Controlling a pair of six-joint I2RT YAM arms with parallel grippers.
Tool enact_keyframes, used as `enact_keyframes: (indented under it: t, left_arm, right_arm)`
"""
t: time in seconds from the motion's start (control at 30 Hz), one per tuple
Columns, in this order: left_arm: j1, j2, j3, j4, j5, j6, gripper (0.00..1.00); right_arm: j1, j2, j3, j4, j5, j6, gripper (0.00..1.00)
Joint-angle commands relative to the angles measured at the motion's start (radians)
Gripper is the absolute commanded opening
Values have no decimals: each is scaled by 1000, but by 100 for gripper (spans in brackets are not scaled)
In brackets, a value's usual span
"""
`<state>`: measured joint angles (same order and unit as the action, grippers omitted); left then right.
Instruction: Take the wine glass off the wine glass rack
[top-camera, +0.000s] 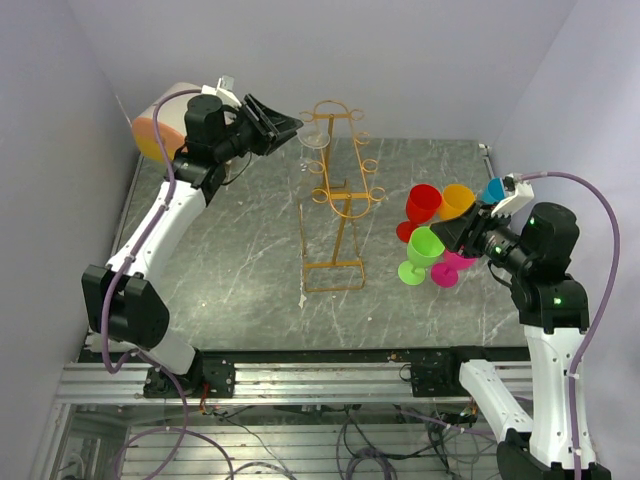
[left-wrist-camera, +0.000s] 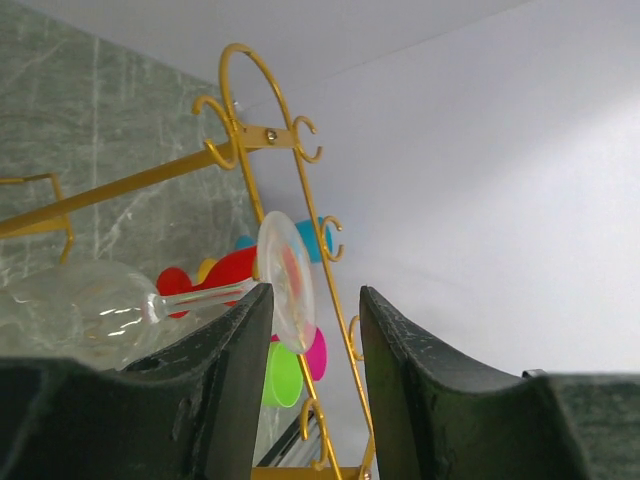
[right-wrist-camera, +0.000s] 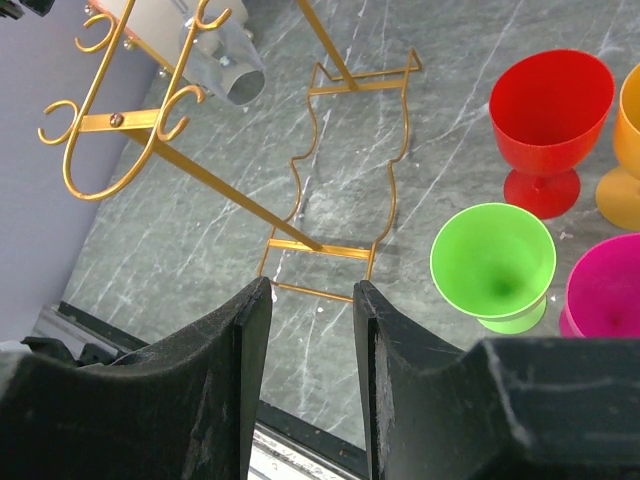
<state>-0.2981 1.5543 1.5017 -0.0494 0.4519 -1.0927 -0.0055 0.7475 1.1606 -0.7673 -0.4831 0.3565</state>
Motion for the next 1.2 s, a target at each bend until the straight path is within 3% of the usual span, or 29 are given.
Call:
enact_keyframes:
  t: [0.0,0.63,1.17]
  left_arm:
    - [5,21,-1,81,57,-43,50]
    - [61,-7,-20,-20,41,28,48]
    - [63,11,-97,158,115,-91,47]
  right_arm:
    - [-3,-9,14,27,-9,-1,38]
    - [-4,-16,14,25,0,0,38]
    - [-4,-30,-2,35,-3,10,38]
